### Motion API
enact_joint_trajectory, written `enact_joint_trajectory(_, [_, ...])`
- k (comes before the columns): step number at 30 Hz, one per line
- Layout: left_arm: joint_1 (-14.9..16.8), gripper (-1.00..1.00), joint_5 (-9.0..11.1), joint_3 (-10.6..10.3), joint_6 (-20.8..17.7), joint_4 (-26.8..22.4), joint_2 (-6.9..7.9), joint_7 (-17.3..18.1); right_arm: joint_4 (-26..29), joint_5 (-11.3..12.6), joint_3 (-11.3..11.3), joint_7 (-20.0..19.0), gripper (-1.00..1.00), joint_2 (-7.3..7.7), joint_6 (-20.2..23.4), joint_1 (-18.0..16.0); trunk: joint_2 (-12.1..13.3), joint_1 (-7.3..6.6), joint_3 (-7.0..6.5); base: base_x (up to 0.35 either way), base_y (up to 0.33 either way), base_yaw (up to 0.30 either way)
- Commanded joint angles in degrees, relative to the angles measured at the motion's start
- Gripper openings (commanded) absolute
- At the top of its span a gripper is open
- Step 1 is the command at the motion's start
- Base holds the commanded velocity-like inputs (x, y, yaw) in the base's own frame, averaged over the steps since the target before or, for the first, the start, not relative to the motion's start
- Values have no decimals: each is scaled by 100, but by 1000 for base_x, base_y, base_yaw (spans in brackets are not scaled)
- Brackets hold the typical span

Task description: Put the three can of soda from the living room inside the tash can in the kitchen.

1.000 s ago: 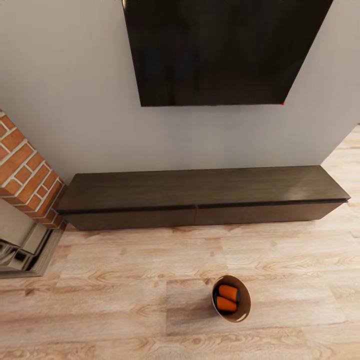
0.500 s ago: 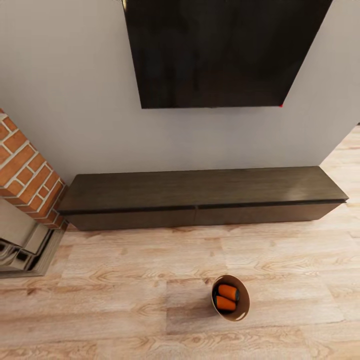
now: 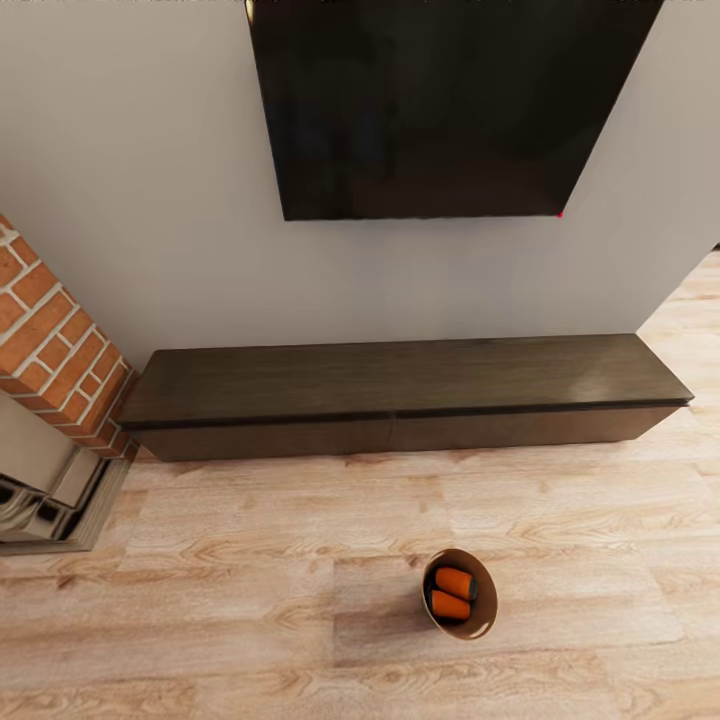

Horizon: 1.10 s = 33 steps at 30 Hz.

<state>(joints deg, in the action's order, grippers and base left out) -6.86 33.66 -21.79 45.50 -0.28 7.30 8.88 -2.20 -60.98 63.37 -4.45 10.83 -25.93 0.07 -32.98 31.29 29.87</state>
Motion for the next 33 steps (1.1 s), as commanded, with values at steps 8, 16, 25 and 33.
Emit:
enact_joint_trajectory(8, [0, 100, 0, -6, -5, 1, 4, 0, 0, 2, 0, 1, 100, -5, 0, 1, 322, -176, -144, 0, 0, 0])
enact_joint_trajectory(16, [0, 100, 2, -17, -177, 1, 11, 2, 5, 0, 0, -1, 100, -77, -7, -1, 643, -352, -288, 0, 0, 0])
enact_joint_trajectory(25, [0, 100, 7, 13, -388, 1, 53, -8, 8, 29, 25, -2, 100, -97, -16, -6, 1004, -550, -449, 0, 0, 0])
enact_joint_trajectory(33, [3, 100, 2, -2, -646, -4, 41, -294, 9, 45, 41, -3, 100, -98, -17, -6, 1007, -551, -451, 0, 0, 0])
